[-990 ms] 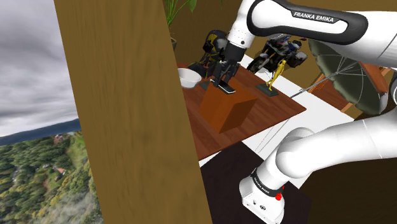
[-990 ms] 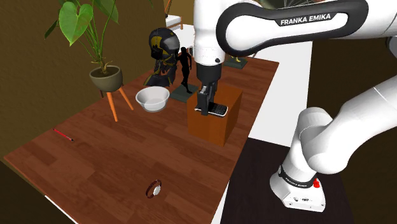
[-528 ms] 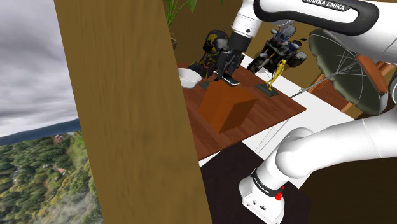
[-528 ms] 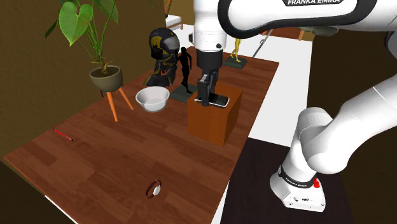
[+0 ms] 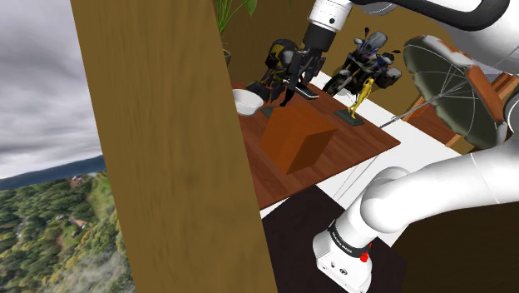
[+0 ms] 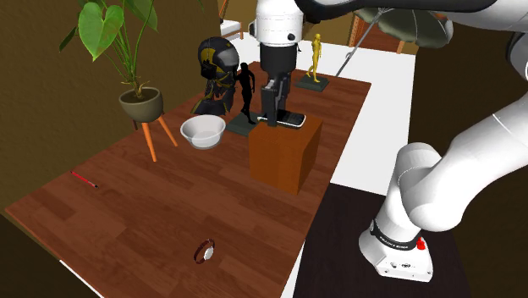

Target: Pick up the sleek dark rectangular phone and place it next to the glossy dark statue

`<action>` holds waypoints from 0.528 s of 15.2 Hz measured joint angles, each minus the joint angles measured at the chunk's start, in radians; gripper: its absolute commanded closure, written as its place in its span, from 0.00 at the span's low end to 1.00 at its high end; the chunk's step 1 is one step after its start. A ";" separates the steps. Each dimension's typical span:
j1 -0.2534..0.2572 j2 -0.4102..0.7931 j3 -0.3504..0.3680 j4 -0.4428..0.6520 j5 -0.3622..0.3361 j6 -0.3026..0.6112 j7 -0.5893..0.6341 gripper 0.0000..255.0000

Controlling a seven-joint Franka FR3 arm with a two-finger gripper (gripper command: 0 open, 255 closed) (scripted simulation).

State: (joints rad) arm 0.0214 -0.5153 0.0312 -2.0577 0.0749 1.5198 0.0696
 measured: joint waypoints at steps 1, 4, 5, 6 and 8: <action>0.000 0.002 -0.001 0.016 0.000 -0.015 0.000 1.00; 0.000 0.014 0.000 0.065 0.000 -0.051 0.004 1.00; 0.001 0.019 0.001 0.083 0.000 -0.064 0.007 1.00; 0.001 0.022 0.000 0.099 0.000 -0.077 0.007 1.00; -0.002 0.034 -0.008 0.122 -0.004 -0.088 -0.003 1.00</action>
State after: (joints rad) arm 0.0190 -0.4813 0.0236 -1.9357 0.0707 1.4315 0.0670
